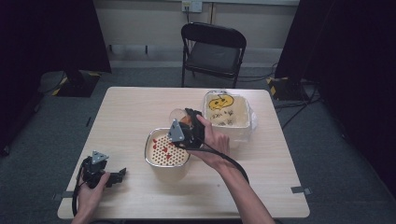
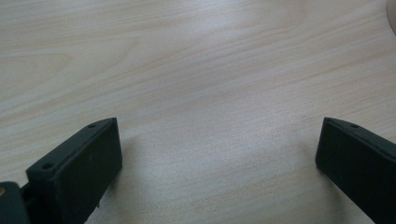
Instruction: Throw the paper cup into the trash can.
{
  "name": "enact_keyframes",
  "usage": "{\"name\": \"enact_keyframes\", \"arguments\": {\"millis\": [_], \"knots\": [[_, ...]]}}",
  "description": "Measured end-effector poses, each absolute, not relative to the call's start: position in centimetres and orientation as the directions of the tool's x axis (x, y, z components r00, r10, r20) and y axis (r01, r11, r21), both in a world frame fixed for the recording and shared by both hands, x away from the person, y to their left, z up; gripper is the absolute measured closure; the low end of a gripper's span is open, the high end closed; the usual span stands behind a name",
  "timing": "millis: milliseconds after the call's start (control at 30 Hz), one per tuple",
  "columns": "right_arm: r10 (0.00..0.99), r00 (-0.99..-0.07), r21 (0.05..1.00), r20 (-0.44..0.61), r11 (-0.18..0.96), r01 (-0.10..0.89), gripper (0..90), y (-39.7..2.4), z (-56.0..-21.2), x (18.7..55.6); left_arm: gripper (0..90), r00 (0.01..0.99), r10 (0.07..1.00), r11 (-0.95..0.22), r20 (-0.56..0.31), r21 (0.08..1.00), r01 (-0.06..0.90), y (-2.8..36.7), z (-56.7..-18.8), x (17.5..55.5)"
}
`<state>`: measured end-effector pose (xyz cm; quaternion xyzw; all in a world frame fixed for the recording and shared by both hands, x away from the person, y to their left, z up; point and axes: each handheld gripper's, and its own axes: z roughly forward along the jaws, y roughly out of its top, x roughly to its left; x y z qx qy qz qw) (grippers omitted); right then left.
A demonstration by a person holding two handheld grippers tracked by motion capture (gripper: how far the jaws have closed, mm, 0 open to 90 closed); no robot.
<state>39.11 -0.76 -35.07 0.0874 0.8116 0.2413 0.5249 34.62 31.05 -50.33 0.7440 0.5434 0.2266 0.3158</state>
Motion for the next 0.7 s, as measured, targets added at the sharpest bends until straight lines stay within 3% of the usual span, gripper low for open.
{"name": "enact_keyframes", "arguments": {"millis": [167,267,667,700], "knots": [[0.301,-0.407,0.384,-0.863,0.913,-0.139,45.6,0.5,-35.7,38.8,0.0,0.307,0.952,-0.21,-0.006,0.716,0.666,31.1,-50.3,34.6],[0.193,-0.349,0.264,-0.917,0.95,-0.168,45.7,1.3,-36.1,38.5,0.0,0.307,0.952,-0.21,-0.006,0.716,0.666,31.1,-50.3,34.6],[-0.013,-0.256,0.034,-0.967,0.984,-0.176,46.2,2.0,-37.1,38.4,0.0,0.307,0.952,-0.21,-0.006,0.716,0.666,31.1,-50.3,34.6],[-0.074,-0.216,-0.036,-0.974,0.983,-0.177,46.4,2.1,-37.4,38.3,0.0,0.307,0.952,-0.21,-0.006,0.716,0.666,31.1,-50.3,34.6]]}}
